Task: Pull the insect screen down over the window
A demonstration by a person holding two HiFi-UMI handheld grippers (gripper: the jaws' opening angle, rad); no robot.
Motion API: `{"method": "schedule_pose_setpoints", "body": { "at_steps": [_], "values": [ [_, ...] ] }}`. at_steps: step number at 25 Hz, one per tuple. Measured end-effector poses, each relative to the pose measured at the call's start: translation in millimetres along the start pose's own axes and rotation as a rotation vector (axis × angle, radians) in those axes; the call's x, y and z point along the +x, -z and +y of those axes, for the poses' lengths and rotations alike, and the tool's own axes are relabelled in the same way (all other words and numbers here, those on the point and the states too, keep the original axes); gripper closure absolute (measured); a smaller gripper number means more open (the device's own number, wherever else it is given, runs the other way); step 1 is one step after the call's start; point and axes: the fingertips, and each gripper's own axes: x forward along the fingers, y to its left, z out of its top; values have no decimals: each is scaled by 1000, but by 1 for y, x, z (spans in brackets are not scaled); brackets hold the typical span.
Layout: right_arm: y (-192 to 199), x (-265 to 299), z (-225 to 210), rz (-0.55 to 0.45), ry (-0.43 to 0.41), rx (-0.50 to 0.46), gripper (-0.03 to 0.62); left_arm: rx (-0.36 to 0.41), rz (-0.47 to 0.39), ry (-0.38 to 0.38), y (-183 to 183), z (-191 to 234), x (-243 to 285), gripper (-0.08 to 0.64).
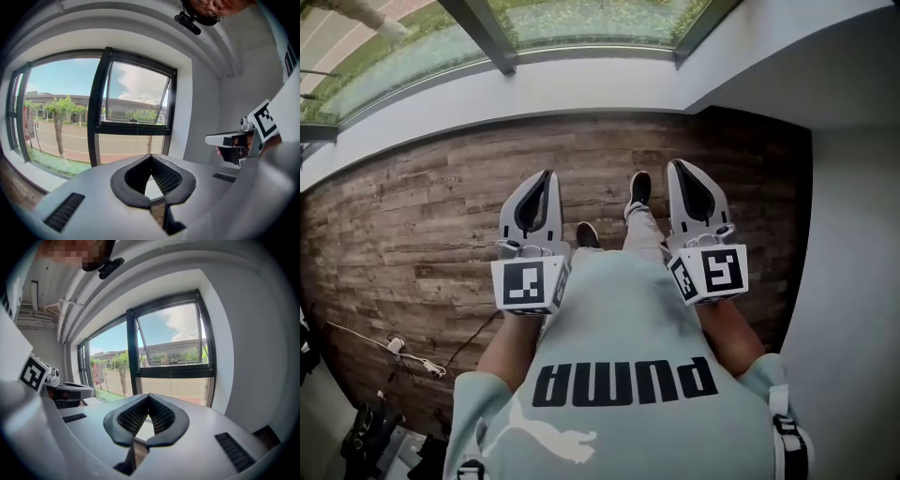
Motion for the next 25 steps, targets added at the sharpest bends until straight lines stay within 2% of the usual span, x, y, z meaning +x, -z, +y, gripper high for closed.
{"method": "schedule_pose_setpoints", "body": {
  "at_steps": [7,10,13,19,22,25],
  "values": [
    [16,-55,52,22,-37,-3,586,28,-54,-4,0,-7,-62,546],
    [25,-71,59,29,-46,4,586,18,-35,-4,16,-19,-76,546],
    [32,-81,56,31,-40,19,586,3,-1,-7,31,-32,-81,546],
    [48,-99,35,29,-8,19,588,21,6,-31,40,-57,-85,547],
    [47,-108,29,14,-10,17,588,28,25,-60,43,-64,-91,547],
    [43,-115,20,-1,-13,11,588,23,15,-51,46,-79,-92,546]
  ]
}}
